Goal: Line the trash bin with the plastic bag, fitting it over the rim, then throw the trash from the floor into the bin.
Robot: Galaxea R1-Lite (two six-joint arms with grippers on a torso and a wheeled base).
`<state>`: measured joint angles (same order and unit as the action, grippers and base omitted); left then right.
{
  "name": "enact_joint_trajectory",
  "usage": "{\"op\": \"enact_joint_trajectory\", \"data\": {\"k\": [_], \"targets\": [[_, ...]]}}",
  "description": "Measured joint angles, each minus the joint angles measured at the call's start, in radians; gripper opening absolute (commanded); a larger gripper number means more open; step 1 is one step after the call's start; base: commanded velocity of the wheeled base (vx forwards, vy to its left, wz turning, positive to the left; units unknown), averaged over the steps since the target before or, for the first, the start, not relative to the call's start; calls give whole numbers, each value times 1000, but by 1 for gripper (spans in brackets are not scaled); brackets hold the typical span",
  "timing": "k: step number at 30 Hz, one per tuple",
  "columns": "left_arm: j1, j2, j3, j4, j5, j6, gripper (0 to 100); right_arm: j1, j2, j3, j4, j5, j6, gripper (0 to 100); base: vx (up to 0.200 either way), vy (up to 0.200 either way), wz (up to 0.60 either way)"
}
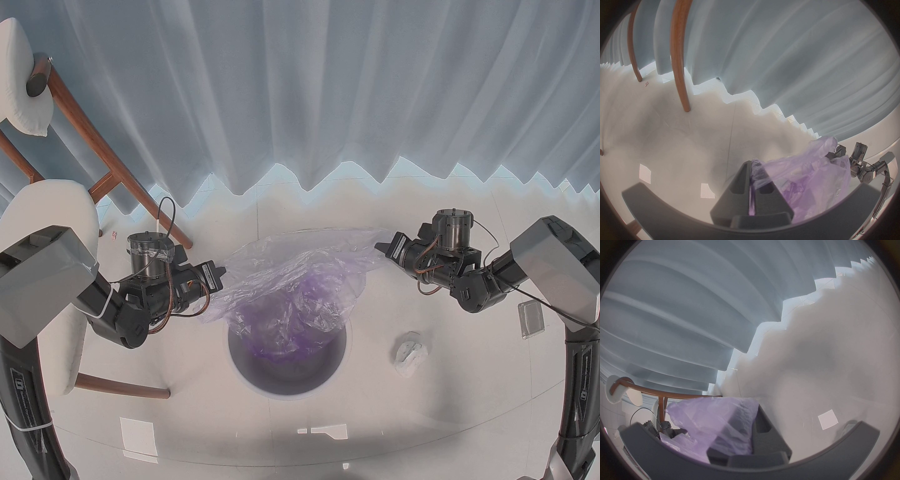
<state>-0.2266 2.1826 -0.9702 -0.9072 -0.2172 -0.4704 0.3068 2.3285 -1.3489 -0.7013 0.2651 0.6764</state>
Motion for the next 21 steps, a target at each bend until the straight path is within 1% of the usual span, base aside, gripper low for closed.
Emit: {"op": "enact_joint_trajectory", "data": {"k": [10, 21], "targets": [[17, 72, -36, 3, 3, 0, 0, 1, 66, -14, -1, 0, 0, 0, 0, 0, 0], [22, 110, -43, 17, 1, 0, 0, 1, 103, 4, -12, 1, 0, 0, 0, 0, 0]]}}
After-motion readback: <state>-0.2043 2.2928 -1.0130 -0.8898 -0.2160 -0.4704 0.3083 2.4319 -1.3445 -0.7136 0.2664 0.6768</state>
